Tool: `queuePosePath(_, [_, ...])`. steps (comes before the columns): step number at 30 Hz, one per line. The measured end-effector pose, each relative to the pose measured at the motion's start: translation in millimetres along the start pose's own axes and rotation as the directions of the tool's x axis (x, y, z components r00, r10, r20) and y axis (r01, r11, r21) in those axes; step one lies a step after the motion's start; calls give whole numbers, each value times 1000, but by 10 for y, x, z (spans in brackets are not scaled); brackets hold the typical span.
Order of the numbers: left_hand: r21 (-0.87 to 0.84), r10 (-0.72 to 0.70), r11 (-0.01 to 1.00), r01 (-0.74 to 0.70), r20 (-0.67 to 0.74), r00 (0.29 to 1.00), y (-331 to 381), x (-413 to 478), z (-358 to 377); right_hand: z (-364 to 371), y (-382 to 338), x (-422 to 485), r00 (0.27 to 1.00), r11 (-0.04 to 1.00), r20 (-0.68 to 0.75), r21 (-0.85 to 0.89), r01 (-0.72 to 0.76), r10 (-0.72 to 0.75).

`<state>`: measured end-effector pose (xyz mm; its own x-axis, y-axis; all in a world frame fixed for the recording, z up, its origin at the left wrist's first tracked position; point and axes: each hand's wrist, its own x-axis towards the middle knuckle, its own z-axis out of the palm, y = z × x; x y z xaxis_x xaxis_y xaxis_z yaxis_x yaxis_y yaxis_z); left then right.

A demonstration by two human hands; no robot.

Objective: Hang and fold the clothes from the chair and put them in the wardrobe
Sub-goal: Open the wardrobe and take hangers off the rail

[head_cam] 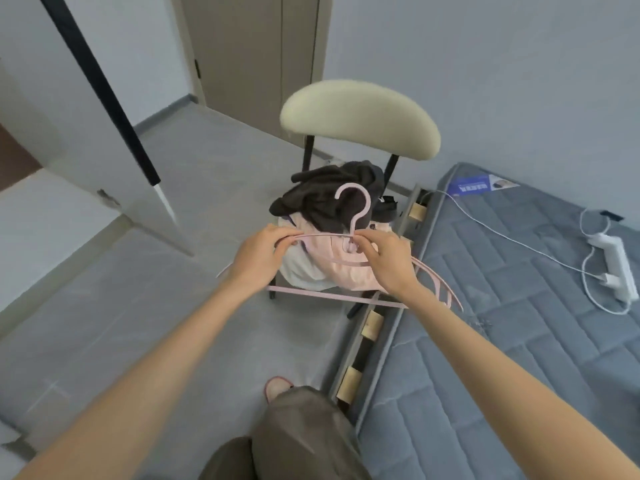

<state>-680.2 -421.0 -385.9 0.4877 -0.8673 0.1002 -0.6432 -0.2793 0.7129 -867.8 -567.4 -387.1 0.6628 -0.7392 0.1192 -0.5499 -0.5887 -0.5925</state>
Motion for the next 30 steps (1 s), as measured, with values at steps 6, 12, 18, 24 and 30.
queuePosePath(6, [-12, 123, 992, -122, 67, 990, -258, 50, 1230, 397, 1170, -361, 991, 990, -71, -68, -120, 115])
queuePosePath(12, [73, 218, 971, -227, 110, 970, -150, -131, 2057, 514, 2050, -823, 952, 966, -170, 14, -257, 256])
queuePosePath(18, [10, 283, 957, -290, 179, 942, 491, -443, 2635, 126, 2699, -1532, 873, 911, -265, 170, -376, 409])
queuePosePath(24, [-17, 358, 929, -370, 298, 885, 1240, -644, 3407, -389, 3510, -2376, 665, 758, -366, 270, -594, 651])
queuePosePath(30, [-15, 409, 895, -446, 426, 807, 1922, -925, 4138, -706, 4155, -3238, 406, 534, -394, 303, -789, 824])
